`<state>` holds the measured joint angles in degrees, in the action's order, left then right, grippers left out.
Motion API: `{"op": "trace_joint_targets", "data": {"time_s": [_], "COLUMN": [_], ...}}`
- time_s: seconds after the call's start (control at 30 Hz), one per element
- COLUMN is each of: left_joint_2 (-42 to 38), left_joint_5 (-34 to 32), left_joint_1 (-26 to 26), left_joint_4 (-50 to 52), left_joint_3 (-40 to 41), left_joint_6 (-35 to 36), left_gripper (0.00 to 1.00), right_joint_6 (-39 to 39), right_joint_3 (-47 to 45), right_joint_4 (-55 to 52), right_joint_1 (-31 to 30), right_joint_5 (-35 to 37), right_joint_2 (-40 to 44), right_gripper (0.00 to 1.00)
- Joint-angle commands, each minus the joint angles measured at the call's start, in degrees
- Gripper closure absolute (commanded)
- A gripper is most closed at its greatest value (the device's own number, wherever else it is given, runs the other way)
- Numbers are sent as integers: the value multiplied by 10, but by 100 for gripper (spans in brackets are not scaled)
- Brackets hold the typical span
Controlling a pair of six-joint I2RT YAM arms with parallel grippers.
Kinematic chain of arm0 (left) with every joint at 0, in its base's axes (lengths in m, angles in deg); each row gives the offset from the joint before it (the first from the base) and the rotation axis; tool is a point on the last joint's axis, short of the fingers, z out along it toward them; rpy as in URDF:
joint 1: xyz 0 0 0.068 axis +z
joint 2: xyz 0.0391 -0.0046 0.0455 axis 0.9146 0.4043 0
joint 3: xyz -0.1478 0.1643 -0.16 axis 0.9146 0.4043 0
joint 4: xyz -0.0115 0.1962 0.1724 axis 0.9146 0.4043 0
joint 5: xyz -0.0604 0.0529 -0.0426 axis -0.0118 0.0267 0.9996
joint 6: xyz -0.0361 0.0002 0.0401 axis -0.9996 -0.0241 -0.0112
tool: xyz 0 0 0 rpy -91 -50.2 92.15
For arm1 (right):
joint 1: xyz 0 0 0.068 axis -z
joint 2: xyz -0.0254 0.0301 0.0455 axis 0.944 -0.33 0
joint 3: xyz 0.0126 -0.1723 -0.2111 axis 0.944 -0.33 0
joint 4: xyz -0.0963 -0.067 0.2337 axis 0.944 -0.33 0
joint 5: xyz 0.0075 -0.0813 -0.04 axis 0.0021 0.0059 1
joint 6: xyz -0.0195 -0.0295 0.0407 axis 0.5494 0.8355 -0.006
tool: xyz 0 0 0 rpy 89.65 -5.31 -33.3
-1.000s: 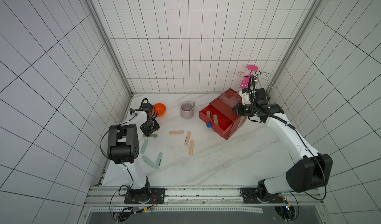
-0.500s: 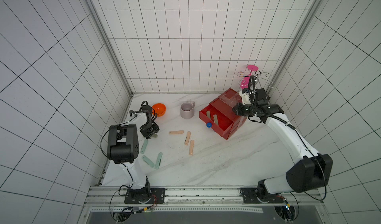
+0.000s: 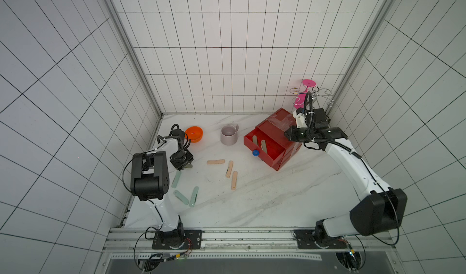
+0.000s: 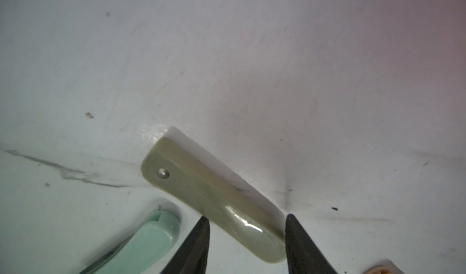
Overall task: Place the fruit knives into the drawer by color
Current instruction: Pick up the fruit knife from the center of the board.
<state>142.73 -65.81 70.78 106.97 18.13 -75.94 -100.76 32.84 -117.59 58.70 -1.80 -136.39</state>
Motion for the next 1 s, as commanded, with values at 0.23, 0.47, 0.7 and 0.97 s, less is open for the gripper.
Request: {"op": "trace_joint_targets", "data": {"time_s": [0.23, 0.47, 0.7, 0.97], "left_joint_2": [18, 9, 13, 6], "left_joint_5": [-2, -9, -24, -33], "left_joint_1": [5, 5, 5, 4], "left_joint_4": [-14, -6, 5, -2], "left_joint_3": [12, 20, 14, 40], "left_joint_6": [11, 26, 42, 55], "left_gripper": [66, 76, 73, 76], "right_joint_6": [4, 2, 1, 1], "right_joint_3": [-45, -45, -45, -45], "right_joint_4": [-126, -126, -126, -126], "right_joint_1": [3, 2, 2, 2], "right_joint_5": [14, 13, 14, 13], "right_joint_2": [-33, -32, -30, -32], "right_gripper": [83, 83, 83, 83]}}
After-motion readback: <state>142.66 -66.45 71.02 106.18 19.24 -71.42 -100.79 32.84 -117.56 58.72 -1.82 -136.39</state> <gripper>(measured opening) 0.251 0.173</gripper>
